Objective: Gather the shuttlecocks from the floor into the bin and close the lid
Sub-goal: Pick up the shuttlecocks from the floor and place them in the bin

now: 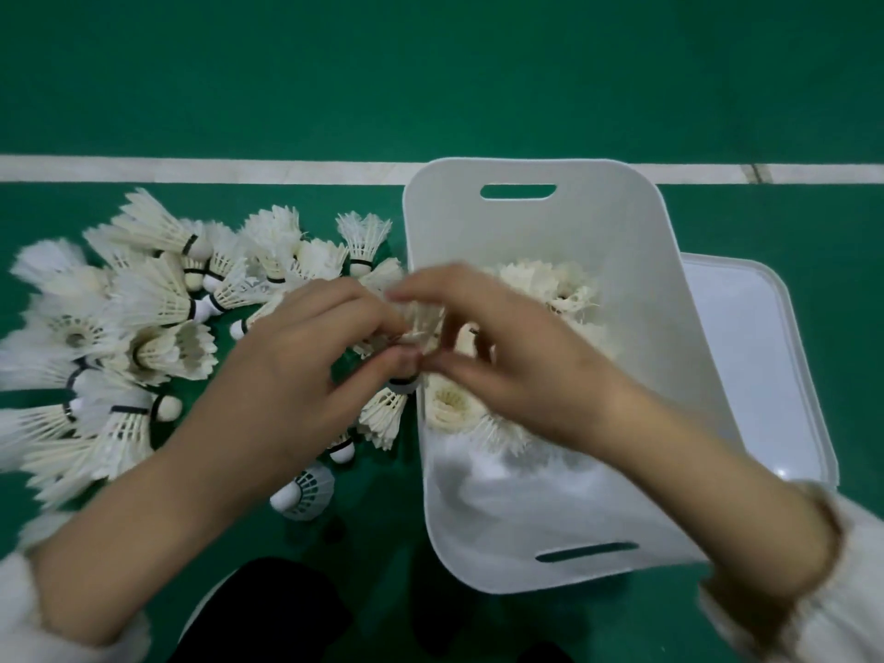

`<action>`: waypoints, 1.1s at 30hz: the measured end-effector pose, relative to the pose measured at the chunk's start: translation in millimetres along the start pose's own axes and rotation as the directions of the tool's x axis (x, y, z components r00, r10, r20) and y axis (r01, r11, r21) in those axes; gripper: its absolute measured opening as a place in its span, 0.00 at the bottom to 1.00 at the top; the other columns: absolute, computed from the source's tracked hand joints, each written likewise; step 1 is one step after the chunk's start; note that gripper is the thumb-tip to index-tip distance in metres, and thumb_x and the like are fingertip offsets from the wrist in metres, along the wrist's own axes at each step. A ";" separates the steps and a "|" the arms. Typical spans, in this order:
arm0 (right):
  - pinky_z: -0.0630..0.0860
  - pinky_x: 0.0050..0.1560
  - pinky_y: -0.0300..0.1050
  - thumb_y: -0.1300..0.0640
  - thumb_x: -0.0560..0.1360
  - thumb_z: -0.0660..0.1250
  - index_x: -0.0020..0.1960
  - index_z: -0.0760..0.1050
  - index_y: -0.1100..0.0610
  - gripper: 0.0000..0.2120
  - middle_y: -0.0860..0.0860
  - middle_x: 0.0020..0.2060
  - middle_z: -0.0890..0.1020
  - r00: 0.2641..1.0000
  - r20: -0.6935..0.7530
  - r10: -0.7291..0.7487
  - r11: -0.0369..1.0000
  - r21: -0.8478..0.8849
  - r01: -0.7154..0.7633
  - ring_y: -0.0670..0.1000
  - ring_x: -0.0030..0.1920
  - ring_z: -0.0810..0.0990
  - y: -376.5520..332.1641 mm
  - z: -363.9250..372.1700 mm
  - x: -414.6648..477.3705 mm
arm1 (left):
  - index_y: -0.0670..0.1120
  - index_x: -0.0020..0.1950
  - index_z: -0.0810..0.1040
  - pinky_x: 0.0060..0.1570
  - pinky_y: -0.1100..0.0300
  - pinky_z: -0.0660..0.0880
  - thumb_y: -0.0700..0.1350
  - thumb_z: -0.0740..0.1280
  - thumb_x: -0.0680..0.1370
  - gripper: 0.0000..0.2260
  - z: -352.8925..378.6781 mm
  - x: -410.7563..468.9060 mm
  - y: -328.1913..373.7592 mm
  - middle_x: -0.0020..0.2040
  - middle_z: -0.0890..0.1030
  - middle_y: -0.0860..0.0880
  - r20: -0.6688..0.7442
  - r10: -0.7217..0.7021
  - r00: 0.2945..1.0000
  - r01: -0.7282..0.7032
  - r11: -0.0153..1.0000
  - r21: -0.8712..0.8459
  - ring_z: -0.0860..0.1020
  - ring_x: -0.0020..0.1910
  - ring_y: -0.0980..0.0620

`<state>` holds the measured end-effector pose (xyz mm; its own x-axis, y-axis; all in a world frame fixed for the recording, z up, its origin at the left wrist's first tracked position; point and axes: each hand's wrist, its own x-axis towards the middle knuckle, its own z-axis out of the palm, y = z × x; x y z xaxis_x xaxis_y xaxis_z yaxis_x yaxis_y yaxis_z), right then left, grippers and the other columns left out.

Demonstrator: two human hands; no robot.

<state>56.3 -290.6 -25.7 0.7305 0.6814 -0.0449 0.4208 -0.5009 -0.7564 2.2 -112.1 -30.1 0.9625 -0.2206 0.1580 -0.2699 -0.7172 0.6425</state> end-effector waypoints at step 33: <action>0.70 0.42 0.47 0.54 0.76 0.60 0.50 0.75 0.51 0.06 0.47 0.44 0.75 0.991 0.026 0.131 0.879 -0.465 -0.104 0.52 0.44 0.76 -56.3 30.1 44.4 | 0.44 0.54 0.78 0.46 0.59 0.70 0.44 0.66 0.75 0.08 -21.4 -84.2 -134.8 0.48 0.79 0.47 0.134 -0.514 0.847 0.480 0.848 0.225 0.77 0.48 0.49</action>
<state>48.8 -216.0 -4.8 0.7649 0.6237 -0.1608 0.5440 -0.7593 -0.3571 -41.8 17.2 -113.9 0.9503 0.0935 -0.2971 0.2264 -0.8626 0.4524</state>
